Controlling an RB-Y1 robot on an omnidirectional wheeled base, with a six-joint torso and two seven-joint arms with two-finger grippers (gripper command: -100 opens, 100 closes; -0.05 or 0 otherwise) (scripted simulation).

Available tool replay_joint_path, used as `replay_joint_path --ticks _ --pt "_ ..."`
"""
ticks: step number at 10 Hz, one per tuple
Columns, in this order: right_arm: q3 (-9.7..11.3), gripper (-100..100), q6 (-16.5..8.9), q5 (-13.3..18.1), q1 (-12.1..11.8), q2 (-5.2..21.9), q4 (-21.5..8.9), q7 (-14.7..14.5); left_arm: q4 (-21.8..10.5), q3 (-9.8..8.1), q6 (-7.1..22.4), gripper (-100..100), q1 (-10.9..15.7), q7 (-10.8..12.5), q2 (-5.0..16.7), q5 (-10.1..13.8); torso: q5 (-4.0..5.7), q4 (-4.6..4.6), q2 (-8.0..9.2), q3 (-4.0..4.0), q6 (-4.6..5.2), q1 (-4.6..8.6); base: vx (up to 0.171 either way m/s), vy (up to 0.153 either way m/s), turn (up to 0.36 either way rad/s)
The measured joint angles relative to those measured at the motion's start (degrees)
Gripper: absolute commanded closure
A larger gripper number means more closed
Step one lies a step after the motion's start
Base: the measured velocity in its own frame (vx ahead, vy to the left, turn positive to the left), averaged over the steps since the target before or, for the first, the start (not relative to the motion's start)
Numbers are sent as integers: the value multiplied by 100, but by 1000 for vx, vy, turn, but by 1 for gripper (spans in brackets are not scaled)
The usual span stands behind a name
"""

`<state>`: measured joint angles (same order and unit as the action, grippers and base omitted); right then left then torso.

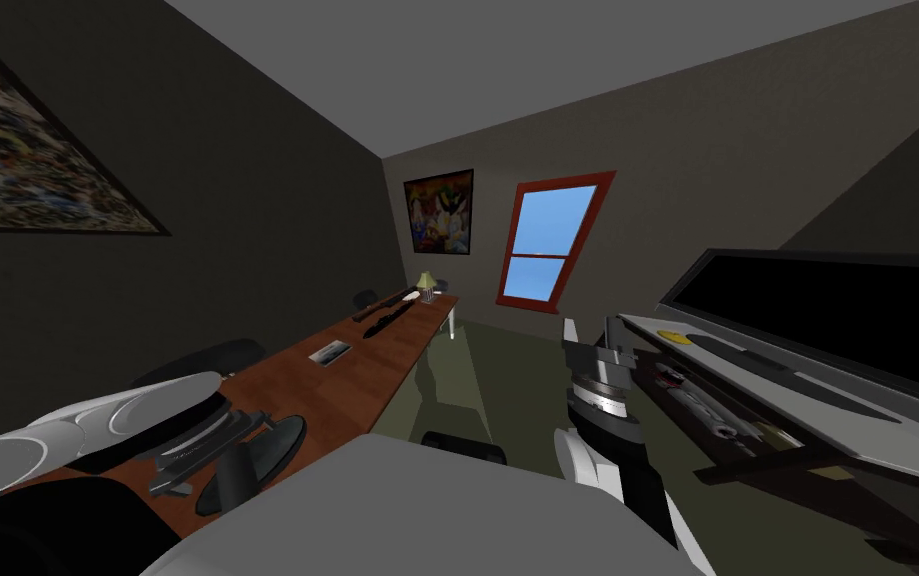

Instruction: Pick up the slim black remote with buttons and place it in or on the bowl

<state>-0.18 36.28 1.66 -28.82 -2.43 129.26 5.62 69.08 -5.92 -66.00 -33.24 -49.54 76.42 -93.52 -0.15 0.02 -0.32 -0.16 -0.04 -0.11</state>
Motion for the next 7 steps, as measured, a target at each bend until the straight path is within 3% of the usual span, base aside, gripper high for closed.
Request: replay_joint_path --ticks 3,4,5,6,7 --pt "0 0 0 0 1 0 0 0 43 -217 -324 -100 60 -12 283 123 1 -2 6 4 1 6 -30 -26 70" --pt "0 0 0 0 0 0 0 0 156 -364 -420 -100 -31 27 404 185 2 -2 6 4 0 7 -21 -25 55" --pt "0 0 0 0 1 0 0 0 98 -371 -531 -100 89 13 483 213 0 -1 3 2 3 6 -8 -11 3" --pt "0 0 0 0 1 0 0 0 87 -368 -557 0 106 4 490 215 -2 0 0 0 2 1 0 0 0" --pt "0 0 0 0 0 0 0 0 88 -368 -554 0 104 5 489 214 -3 1 -3 -2 2 -3 0 0 0"
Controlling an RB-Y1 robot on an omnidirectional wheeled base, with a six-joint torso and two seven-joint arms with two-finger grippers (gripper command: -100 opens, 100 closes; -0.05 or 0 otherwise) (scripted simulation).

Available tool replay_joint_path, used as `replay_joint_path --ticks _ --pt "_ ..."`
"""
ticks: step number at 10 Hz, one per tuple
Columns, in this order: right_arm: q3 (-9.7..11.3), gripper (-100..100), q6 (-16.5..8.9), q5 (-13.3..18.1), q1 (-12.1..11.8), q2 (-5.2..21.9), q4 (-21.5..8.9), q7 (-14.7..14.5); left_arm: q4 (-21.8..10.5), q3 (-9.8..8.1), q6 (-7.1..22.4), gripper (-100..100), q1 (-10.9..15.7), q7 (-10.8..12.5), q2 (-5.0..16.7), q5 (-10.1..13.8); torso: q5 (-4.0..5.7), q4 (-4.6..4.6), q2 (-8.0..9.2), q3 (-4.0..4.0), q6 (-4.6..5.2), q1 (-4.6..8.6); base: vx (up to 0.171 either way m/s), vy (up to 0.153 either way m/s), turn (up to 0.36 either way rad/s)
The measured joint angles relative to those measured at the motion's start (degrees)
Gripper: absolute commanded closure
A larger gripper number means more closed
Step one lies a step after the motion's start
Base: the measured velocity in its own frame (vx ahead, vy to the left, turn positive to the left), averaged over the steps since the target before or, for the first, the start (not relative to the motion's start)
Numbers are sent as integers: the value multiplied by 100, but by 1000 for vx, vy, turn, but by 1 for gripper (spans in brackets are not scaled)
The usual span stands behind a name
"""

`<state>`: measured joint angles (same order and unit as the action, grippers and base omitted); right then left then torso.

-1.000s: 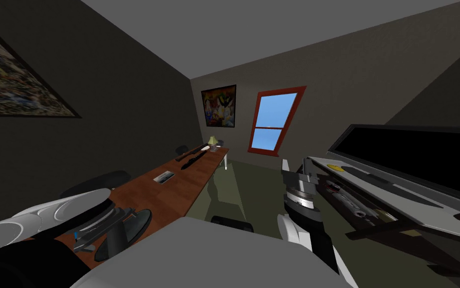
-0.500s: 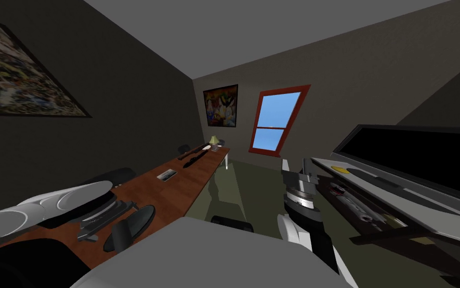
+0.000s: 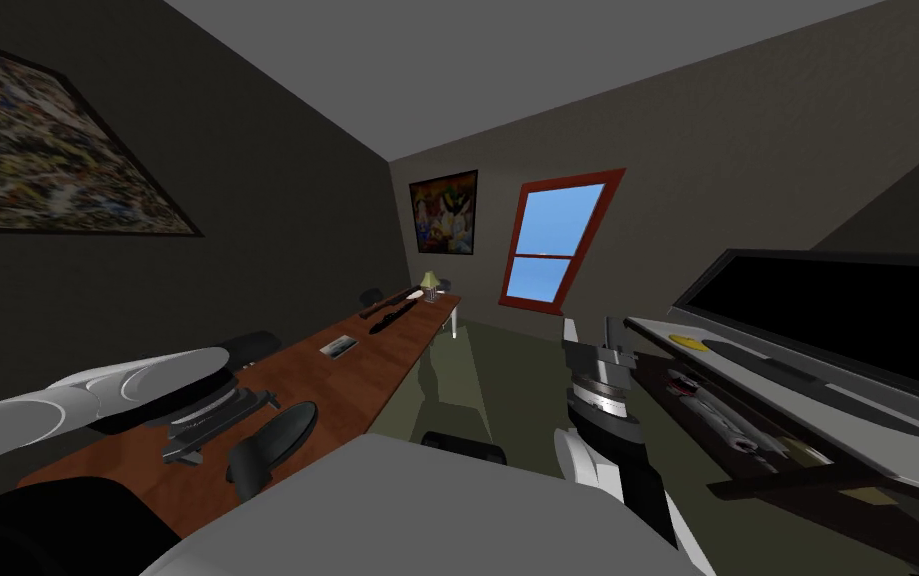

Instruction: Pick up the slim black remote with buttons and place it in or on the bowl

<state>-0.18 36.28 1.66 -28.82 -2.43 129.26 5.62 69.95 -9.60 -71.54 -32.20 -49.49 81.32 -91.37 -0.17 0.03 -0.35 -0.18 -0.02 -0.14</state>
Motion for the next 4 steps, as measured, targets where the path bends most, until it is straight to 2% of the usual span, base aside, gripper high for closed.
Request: replay_joint_path --ticks 4 --pt "0 0 0 0 0 0 0 0 0 0 0 0 0 0 0 0 -1 1 -2 -1 0 -2 0 0 0"
